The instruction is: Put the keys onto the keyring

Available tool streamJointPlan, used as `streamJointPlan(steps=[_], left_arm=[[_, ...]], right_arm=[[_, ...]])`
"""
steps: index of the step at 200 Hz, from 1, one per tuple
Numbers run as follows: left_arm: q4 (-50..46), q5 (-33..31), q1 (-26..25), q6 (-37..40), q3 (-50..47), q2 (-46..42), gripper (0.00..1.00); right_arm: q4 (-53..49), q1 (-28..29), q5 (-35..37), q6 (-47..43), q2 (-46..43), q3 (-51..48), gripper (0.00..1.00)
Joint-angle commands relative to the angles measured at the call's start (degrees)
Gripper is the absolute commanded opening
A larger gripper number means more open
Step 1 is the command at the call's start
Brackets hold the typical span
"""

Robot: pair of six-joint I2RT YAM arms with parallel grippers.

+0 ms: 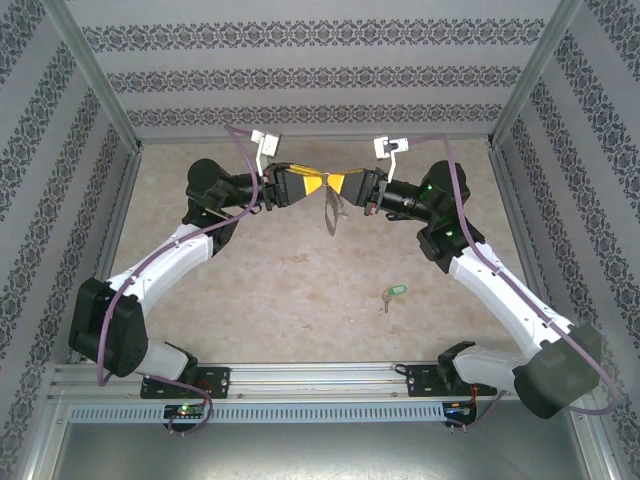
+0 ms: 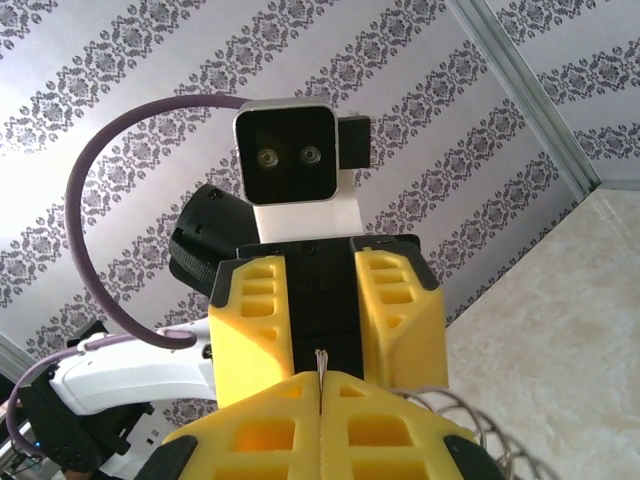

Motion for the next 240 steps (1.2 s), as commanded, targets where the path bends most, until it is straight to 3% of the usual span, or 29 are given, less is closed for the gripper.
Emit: streamJointPlan(steps=[1, 16, 101, 132, 171, 193, 217, 240], left_arm=[[7.15, -0.18, 0.33, -3.23, 2.62, 1.23, 0.23], [8.69, 0.17, 0.37, -4.58, 3.25, 1.98, 0.15], [10.62, 0.54, 0.24, -6.27, 2.45, 2.08, 0.15], [11.57, 1.24, 0.28, -7.43, 2.83, 2.57, 0.06], [15.3, 2.12, 0.28, -10.8, 2.81, 3.44, 0.08], [16.33, 2.83, 0.26, -11.58, 3.0, 3.64, 0.0], [14.46, 4.98, 0.48, -10.69, 3.33, 3.24, 0.0], [4.13, 9.58, 0.53, -4.0, 4.5, 1.67, 0.0]], right_arm=[[5.17, 0.76, 1.59, 0.57, -0.82, -0.61, 0.0], [5.41, 0.7, 2.52, 0.44, -1.08, -1.08, 0.0], [6.67, 0.97, 7.52, -0.12, -0.91, -2.21, 0.0], [6.47, 1.41, 8.25, -0.45, -0.35, -1.99, 0.0], [6.37, 2.04, 10.08, -1.17, 0.2, -2.41, 0.0], [5.66, 2.48, 10.68, -1.59, 0.53, -2.22, 0.0], [-0.22, 2.72, 10.43, -4.66, -0.66, -0.97, 0.27], [-13.0, 2.15, 8.58, -11.15, -2.44, 2.9, 0.38]])
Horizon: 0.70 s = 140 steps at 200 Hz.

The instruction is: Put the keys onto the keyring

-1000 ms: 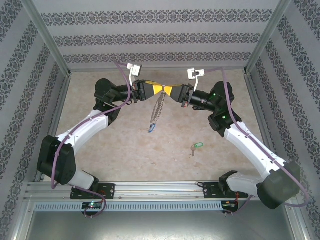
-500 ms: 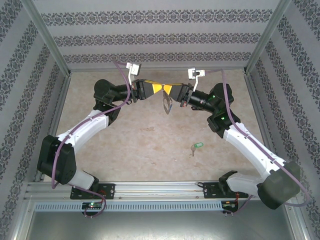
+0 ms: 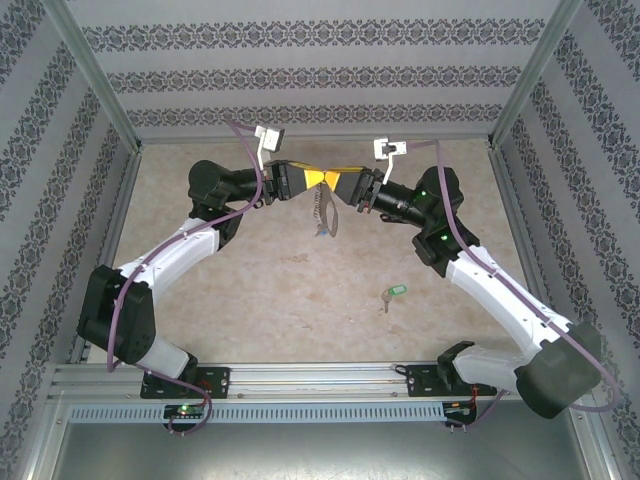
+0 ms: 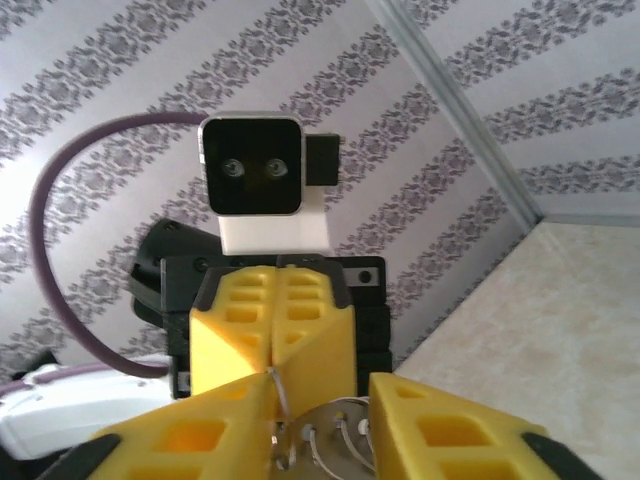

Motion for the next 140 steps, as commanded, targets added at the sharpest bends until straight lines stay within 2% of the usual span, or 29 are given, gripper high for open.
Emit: streamJointPlan(steps=[1, 21, 35, 52, 66, 117, 140], left_arm=[[-5.73, 6.34, -0.01, 6.21, 3.02, -2.11, 0.0], [-20.69, 9.15, 0.04, 17.03, 4.2, -4.34, 0.0], [-28.55, 10.17, 0.04, 22.73, 4.87, -5.43, 0.0], [-34.0, 11.55, 0.03, 26.09, 5.82, -5.89, 0.0], [-37.21, 12.31, 0.13, 28.1, 6.36, -6.31, 0.0], [-44.49, 12.58, 0.05, 32.91, 7.57, -7.68, 0.0], [-45.11, 12.56, 0.13, 33.3, 7.95, -7.79, 0.0]], right_arm=[[-12.44, -0.1, -0.52, -7.67, -2.08, 4.32, 0.38], [-24.78, -0.96, -2.33, -14.3, -2.58, 8.35, 0.38], [-29.14, -1.94, -3.85, -16.51, -3.16, 9.6, 0.37], [-31.2, -3.01, -6.63, -17.12, -3.21, 10.71, 0.23], [-32.53, -3.33, -10.38, -17.48, -2.14, 11.98, 0.2], [-33.9, -2.89, -19.66, -16.82, 1.15, 15.27, 0.33], [-36.05, -2.02, -21.36, -17.81, 2.07, 15.89, 0.35]])
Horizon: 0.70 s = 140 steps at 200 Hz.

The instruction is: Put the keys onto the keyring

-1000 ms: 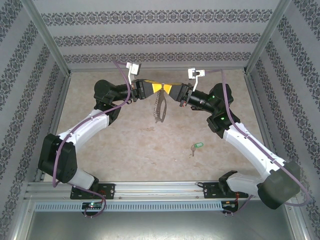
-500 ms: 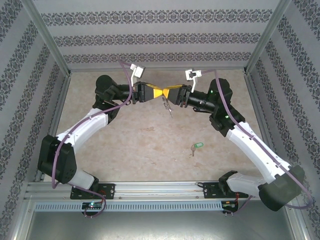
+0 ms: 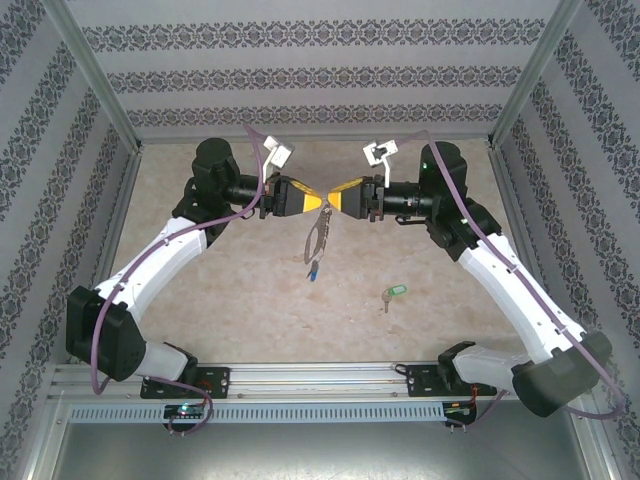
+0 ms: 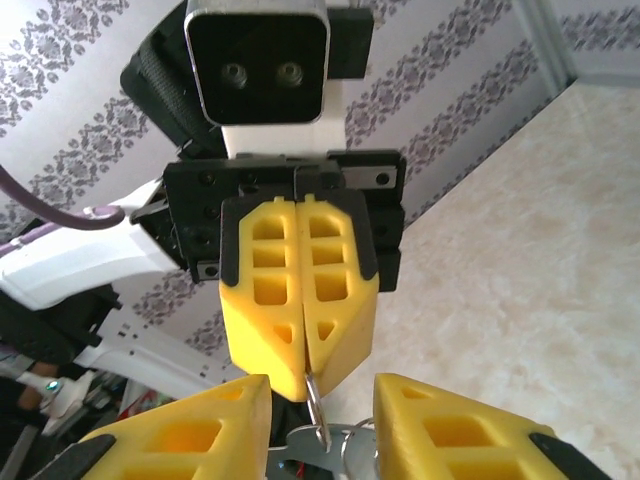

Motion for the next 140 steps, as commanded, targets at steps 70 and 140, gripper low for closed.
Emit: streamJointPlan(steps=[70, 140], left_arm=[[-3.04, 1.28, -0.02, 3.18, 2.36, -2.51, 0.0], [-1.07, 1.08, -0.15, 1.5, 2.32, -2.45, 0.0]], right_arm=[[-3.82, 1.94, -6.64, -2.62, 1.51, 2.41, 0.2], [-2.62, 1.75, -5.89, -3.3, 2.06, 3.3, 0.0]])
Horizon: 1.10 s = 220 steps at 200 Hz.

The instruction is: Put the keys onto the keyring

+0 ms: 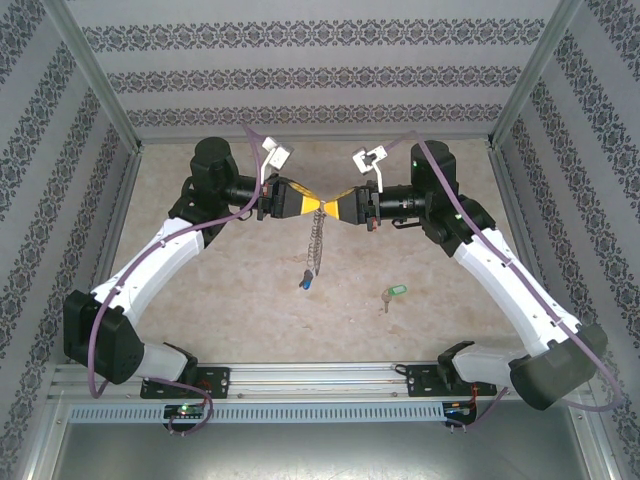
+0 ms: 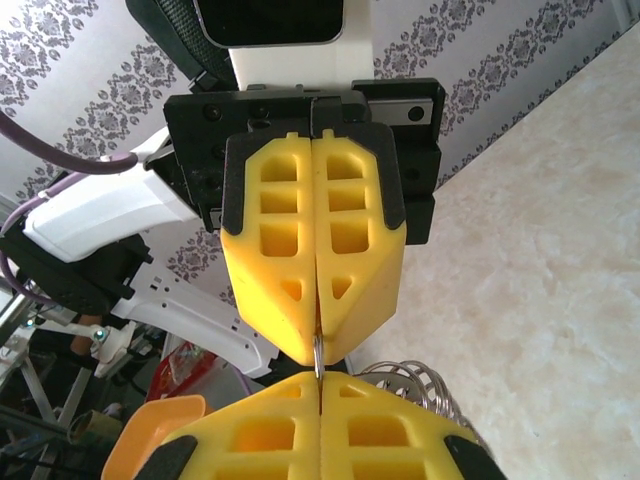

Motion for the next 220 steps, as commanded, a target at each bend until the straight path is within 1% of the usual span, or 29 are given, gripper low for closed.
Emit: streamJointPlan(steps=[1, 15, 25, 43, 57, 83, 108, 122, 163, 183, 220], left_arm=[[2.28, 0.46, -0.19, -0.25, 1.62, -1.43, 0.0], [4.45, 0.22, -0.16, -1.71, 1.01, -1.39, 0.0], [6.27, -0.04, -0.12, -2.95, 0.52, -1.43, 0.03], [10.45, -0.64, -0.12, -5.89, -0.63, -1.39, 0.06], [15.03, -1.03, -0.11, -9.04, -1.56, -1.13, 0.11], [24.47, -1.74, -0.02, -15.73, -2.81, -0.22, 0.17], [29.47, -2.67, 0.07, -19.41, -3.32, 0.28, 0.23], [29.83, -3.14, 0.05, -19.65, -3.38, 0.34, 0.27], [29.39, -3.45, 0.13, -19.21, -3.63, 0.25, 0.27], [26.41, -3.89, 0.13, -16.59, -3.81, -0.29, 0.29], [19.84, -5.87, 0.42, -10.85, -4.53, -1.9, 0.37]], right_arm=[[1.98, 0.56, -0.92, -0.53, 0.2, 1.76, 0.0], [3.37, 0.41, -0.31, 0.11, -0.28, 1.21, 0.0], [4.35, 0.31, 0.04, 0.67, -0.7, 0.54, 0.0], [6.36, 0.22, 0.8, 1.66, -1.47, -0.49, 0.0], [8.15, 0.13, 1.37, 2.65, -2.08, -1.31, 0.0], [11.01, 0.14, 2.56, 4.29, -3.06, -3.28, 0.0], [12.66, 0.13, 4.03, 5.02, -4.19, -5.0, 0.0], [13.87, 0.14, 5.36, 5.63, -4.98, -6.05, 0.0], [20.04, 0.14, 8.07, 8.97, -6.54, -9.2, 0.0], [20.97, 0.22, 8.2, 9.5, -6.82, -9.58, 0.0], [22.06, 0.48, 8.25, 10.25, -7.49, -9.88, 0.0]])
